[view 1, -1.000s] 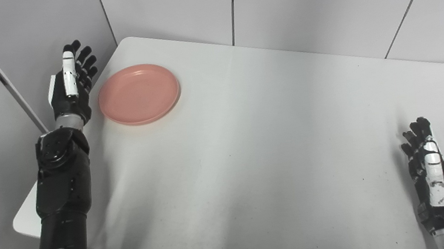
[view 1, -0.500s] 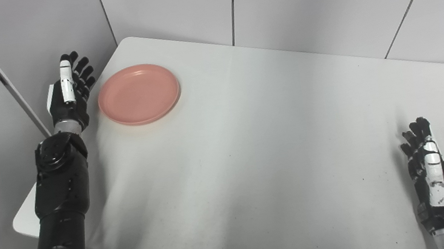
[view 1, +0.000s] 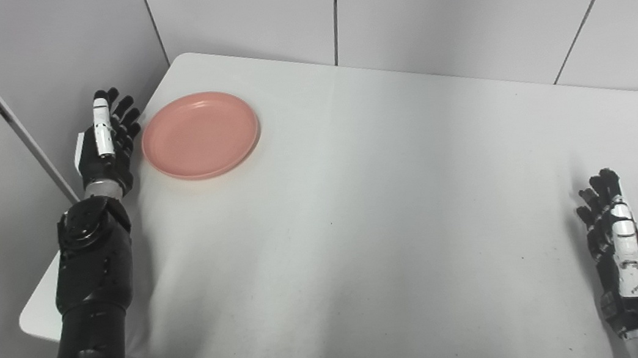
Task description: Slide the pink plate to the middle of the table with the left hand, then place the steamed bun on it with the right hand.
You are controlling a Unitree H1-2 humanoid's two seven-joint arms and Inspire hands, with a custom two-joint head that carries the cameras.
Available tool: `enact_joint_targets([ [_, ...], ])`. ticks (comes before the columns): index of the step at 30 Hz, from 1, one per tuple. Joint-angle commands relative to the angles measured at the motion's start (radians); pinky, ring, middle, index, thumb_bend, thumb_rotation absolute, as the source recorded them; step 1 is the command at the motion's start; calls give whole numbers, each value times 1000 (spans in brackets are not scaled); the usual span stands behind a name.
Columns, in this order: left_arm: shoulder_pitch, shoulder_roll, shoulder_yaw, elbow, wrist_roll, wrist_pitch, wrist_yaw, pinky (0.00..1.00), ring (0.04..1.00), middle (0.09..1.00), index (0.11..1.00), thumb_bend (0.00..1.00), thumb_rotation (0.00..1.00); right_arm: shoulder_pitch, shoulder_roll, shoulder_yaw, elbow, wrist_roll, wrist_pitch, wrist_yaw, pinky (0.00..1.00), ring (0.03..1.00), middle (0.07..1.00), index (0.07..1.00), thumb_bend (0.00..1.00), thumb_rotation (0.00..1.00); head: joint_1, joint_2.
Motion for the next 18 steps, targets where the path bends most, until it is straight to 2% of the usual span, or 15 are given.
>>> enact_joint_targets([
  [1,-35,11,-6,0,3,-30,-3,932,904,894,899,421,1000,27,-3,0,12,6,12,8,1000,1000,1000,1000,283,1000,0,1],
  [12,-20,-7,-60,23,16,-40,-14,949,913,897,897,428,1000,26,0,0,13,-1,10,2,1000,1000,1000,1000,267,1000,-5,5],
  [18,-14,-32,-108,5,23,-41,-26,917,907,897,896,420,1000,26,1,3,12,-11,1,1,1000,1000,1000,1000,270,1000,-21,6],
])
